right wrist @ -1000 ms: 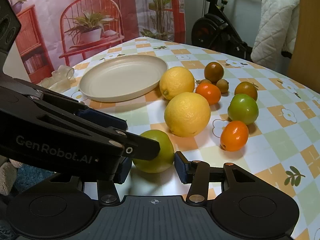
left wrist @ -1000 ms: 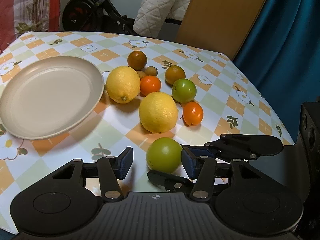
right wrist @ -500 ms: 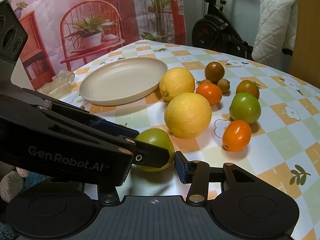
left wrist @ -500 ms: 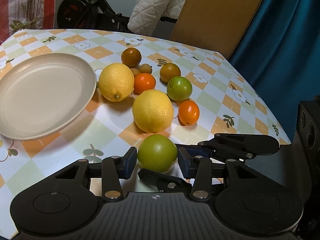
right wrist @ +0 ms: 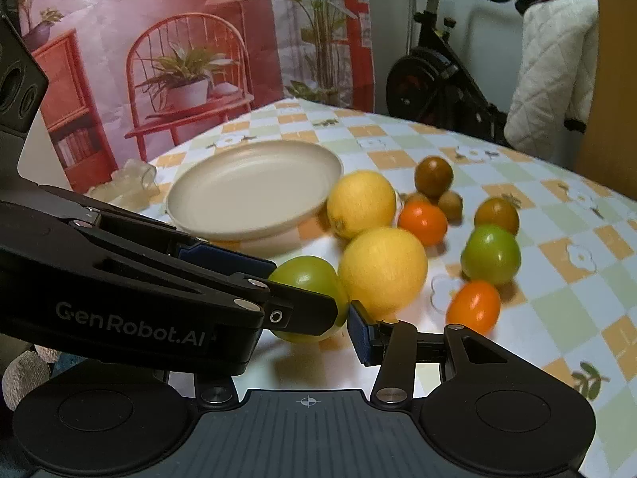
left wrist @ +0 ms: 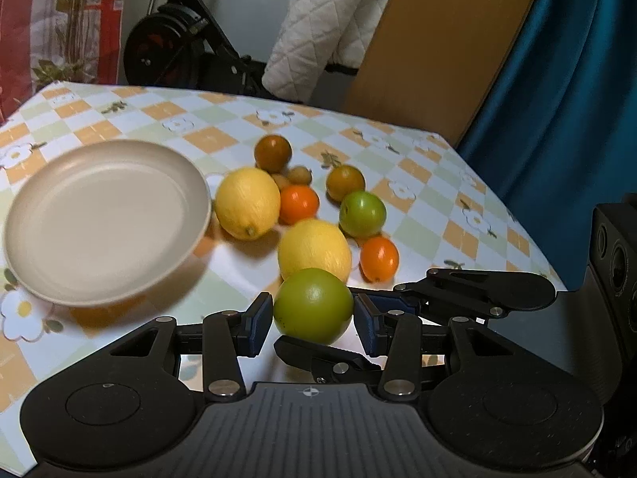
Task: Organize fruits
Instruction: 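Lift the yellow-green fruit with the left gripper and carry it over the plate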
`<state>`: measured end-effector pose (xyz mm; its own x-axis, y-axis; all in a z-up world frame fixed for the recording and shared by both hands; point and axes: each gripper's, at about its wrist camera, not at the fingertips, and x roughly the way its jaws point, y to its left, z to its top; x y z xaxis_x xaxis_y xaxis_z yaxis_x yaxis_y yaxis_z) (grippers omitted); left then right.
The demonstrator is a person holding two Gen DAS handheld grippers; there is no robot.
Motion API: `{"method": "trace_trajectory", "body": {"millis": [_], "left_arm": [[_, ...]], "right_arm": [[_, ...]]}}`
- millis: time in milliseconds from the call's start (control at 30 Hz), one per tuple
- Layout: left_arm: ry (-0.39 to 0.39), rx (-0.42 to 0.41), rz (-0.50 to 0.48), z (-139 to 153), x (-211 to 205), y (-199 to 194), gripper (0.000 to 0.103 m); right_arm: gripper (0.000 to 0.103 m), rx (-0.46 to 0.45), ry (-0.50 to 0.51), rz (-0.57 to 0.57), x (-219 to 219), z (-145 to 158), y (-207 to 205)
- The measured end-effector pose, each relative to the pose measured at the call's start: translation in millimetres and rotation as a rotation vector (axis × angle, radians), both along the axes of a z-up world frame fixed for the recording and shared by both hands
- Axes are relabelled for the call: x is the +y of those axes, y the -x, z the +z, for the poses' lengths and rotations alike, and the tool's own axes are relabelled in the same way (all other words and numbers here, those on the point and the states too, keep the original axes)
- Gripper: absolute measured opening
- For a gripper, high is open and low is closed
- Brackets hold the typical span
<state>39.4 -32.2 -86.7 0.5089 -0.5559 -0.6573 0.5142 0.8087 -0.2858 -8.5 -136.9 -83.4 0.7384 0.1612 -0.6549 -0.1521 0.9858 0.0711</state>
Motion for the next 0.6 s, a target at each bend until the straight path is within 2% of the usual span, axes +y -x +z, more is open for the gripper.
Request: {"method": "trace_trajectory", "body": {"millis": [300,600], "left_arm": [[0.029,-0.047,0.057,22,20,-12,0.047],[0.045,-0.058,0.137,32,45,-42,0.047]], "right_arm": [[0.043,-0.041,0.043,0.047,15,24,-23],[0.043,-0.049,0.086,0.111,40,37,-66]]}}
